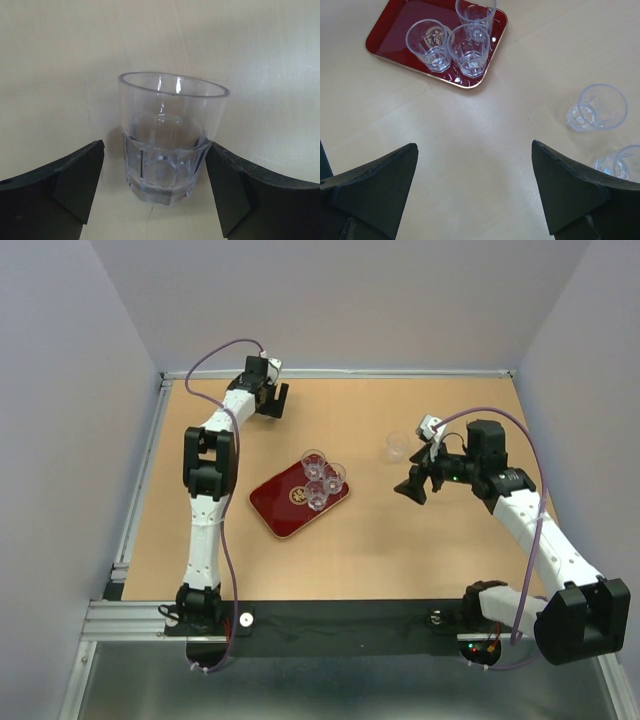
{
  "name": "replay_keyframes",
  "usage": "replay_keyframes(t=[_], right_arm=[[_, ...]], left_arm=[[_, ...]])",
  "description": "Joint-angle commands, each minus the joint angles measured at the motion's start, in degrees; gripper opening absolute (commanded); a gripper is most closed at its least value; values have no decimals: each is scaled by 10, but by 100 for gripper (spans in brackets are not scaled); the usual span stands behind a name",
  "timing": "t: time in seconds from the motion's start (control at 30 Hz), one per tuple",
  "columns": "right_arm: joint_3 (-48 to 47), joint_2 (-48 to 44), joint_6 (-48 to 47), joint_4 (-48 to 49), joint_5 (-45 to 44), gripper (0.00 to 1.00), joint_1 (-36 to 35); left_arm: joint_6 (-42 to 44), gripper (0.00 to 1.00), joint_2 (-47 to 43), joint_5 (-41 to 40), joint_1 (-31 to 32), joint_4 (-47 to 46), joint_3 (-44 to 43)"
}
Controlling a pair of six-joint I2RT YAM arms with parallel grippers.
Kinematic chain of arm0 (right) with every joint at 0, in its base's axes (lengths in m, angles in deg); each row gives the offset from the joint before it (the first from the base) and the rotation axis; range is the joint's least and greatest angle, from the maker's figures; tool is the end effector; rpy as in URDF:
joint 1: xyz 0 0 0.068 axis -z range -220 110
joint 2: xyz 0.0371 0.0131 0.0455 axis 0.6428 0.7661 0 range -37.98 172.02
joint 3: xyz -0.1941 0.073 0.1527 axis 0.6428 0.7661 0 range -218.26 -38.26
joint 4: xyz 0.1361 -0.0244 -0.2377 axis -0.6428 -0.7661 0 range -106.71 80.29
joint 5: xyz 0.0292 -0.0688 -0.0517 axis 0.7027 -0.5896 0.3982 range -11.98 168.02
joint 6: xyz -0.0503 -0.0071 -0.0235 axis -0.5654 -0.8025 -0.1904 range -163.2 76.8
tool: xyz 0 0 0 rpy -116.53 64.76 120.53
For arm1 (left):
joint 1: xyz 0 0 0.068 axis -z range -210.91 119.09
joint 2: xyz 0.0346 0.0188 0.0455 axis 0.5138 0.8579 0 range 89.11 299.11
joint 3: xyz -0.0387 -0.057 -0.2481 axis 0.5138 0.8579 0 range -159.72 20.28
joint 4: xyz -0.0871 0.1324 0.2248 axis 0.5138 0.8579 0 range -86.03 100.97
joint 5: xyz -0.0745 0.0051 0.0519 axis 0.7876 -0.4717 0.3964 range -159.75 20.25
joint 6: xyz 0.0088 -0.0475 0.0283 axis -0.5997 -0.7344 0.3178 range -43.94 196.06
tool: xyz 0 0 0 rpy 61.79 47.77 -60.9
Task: Place the glasses into the tray
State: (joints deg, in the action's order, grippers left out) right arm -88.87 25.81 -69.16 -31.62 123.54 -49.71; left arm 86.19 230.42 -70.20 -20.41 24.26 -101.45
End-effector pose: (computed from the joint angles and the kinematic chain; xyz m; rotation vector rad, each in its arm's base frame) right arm 0.2509 0.0708 0.2773 -1.0306 1.7755 0.6858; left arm 0.5553 -0.1027 0.1659 0.4020 2.2309 0.0054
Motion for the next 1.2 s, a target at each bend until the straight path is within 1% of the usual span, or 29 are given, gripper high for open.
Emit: replay_keyframes(t=[0.0, 0.07, 0.1, 0.17, 0.2, 0.23, 0.27, 0.33, 0.37, 0.43, 0.47, 0.5, 0.53, 0.57, 0.6, 0.63, 0.67, 0.7, 0.73, 0.83, 0.87, 0.9, 0.93, 0.97, 1.0, 1.07, 1.1, 1.13, 1.17], right_arm=[[8, -2, -5, 23, 4, 100, 3], [8, -1, -7, 24, 1, 100, 3], [8, 1, -8, 23, 1, 100, 4], [8, 0, -9, 23, -1, 100, 3], [9, 0, -9, 22, -1, 100, 4], [9, -1, -9, 22, -1, 100, 3], [9, -1, -11, 22, -2, 100, 3], [10, -4, -12, 22, -1, 100, 3], [10, -5, -15, 23, -1, 100, 3], [13, -9, -16, 23, 3, 100, 3], [14, -11, -18, 23, 4, 100, 3], [15, -11, -18, 24, 6, 100, 3], [14, -12, -18, 23, 5, 100, 3], [15, -11, -18, 23, 7, 100, 3], [15, -10, -18, 23, 9, 100, 2], [15, -9, -18, 24, 9, 100, 3], [15, -9, -18, 23, 14, 100, 3], [16, -9, -18, 23, 18, 100, 3], [16, -8, -16, 23, 27, 100, 3], [18, -8, -13, 22, 47, 100, 3], [17, -7, -11, 23, 53, 100, 3], [16, -6, -5, 23, 64, 100, 3], [16, -2, -2, 23, 72, 100, 3], [14, 4, 1, 22, 81, 100, 3], [3, 15, 17, 24, 97, 100, 3], [-14, 34, 56, 21, 123, 100, 3], [-41, 43, 70, 18, 146, 100, 2], [-56, 65, 87, 16, 151, 100, 1], [-76, 65, 105, 14, 163, 100, 1]], left_arm=[[22, 92, 5, -3, 5, -15, -51], [19, 89, 11, -9, 6, -16, -54], [18, 83, 13, -11, 7, -16, -55], [20, 75, 15, -11, 7, -16, -55], [20, 63, 15, -12, 7, -15, -56], [17, 56, 12, -12, 7, -15, -55], [16, 45, 10, -10, 7, -17, -53], [9, 33, -7, -9, 7, -27, -46], [6, 24, -16, -7, 7, -34, -29], [0, 17, -56, -4, 7, -51, -3], [-2, 14, -73, -1, 7, -73, 30], [-5, 13, -92, 1, 7, -88, 51], [-8, 12, -135, 2, 7, -118, 72], [-11, 12, -159, 22, 7, -133, 116], [-13, 11, -183, 28, 7, -151, 141], [-17, 11, -238, 33, 7, -168, 167], [-25, 10, -265, 47, 7, -199, 219], [-28, 10, -294, 58, 7, -219, 248], [-35, 10, -352, 78, 8, -251, 303], [-39, 10, -432, 112, 8, -285, 376], [-40, 10, -481, 142, 8, -292, 395], [-35, 9, -505, 163, 9, -297, 439], [-35, 9, -556, 189, 10, -301, 463], [-34, 7, -581, 249, 11, -315, 488], [-25, 7, -631, 325, 17, -326, 543], [-11, 7, -683, 366, 35, -348, 594], [21, 7, -731, 402, 68, -351, 642], [37, 7, -755, 414, 84, -360, 665], [53, 7, -777, 419, 107, -362, 686]])
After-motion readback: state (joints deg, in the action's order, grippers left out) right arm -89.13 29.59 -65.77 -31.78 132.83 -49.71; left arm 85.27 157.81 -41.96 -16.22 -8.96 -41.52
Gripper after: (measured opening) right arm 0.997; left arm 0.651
